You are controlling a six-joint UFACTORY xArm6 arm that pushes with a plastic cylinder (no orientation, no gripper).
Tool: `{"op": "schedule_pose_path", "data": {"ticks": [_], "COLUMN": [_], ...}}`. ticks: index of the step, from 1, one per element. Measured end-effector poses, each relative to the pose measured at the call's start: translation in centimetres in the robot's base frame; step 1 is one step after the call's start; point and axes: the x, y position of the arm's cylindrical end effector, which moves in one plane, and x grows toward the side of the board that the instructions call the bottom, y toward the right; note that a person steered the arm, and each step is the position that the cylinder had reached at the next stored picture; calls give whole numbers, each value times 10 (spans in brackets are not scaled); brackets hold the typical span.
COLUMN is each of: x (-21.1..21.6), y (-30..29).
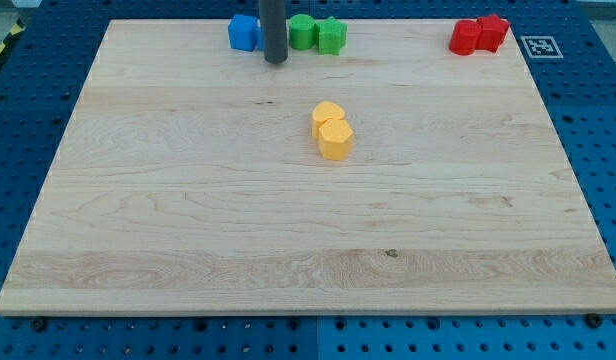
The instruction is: Nudge the green star
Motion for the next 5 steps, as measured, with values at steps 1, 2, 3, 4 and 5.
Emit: {"op": "schedule_pose_path", "data": {"ticks": [1,2,3,4,5], "x": [-4,-3,-2,-2,-2], "y": [7,11,24,47,70]}}
